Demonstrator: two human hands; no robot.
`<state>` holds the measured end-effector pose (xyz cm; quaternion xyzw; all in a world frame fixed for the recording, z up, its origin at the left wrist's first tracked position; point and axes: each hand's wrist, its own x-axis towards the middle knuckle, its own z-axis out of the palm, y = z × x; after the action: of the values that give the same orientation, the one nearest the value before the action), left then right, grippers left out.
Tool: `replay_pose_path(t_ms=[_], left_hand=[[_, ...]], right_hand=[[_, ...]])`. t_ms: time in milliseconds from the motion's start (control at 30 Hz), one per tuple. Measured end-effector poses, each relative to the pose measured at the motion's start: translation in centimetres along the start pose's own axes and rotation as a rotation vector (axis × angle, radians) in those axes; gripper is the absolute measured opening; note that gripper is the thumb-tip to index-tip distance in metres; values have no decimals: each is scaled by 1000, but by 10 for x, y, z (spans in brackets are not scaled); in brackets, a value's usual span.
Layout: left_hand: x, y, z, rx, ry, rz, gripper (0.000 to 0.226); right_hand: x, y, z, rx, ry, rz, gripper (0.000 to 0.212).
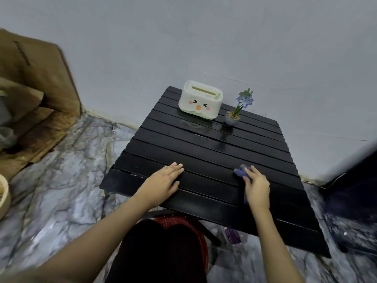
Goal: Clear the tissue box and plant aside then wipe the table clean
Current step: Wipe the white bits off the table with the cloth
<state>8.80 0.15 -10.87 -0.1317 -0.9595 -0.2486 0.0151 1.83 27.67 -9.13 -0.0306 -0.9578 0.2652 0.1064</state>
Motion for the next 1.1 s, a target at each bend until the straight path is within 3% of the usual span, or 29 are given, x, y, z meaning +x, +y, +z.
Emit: replay_pose_path(t_ms=[100,233,300,400,533,700,900,1033,1100], left_hand=[[-13,-9,-9,13,0,-29,75],[-34,-27,-23,23,27,-108,51],[-46,-32,-26,22,66,-140,49],[-60,-34,-27,31,94,-149,72],[-66,-43,-33,52,92,-157,72],[-73,-51,-47,24,90,-244,45],[-82,-60,-67,-62,98,-377,43],[-83,-65,-74,-81,136,-417,42],[-85,-67,-77,-81,120,-424,42]], right_hand=[[20,-61,44,19,-82,-105,31],[-17,-132,82,62,-220,-321,33],[-49,-129,76,101,-290,-455,35],[-78,-81,42,109,-318,-533,35],[-57,-37,11,67,-237,-401,31],[-8,-98,69,28,-144,-265,34],[-47,-211,130,51,-325,-543,36],[-90,-180,108,146,-366,-797,35],[-93,-145,90,197,-373,-816,34]])
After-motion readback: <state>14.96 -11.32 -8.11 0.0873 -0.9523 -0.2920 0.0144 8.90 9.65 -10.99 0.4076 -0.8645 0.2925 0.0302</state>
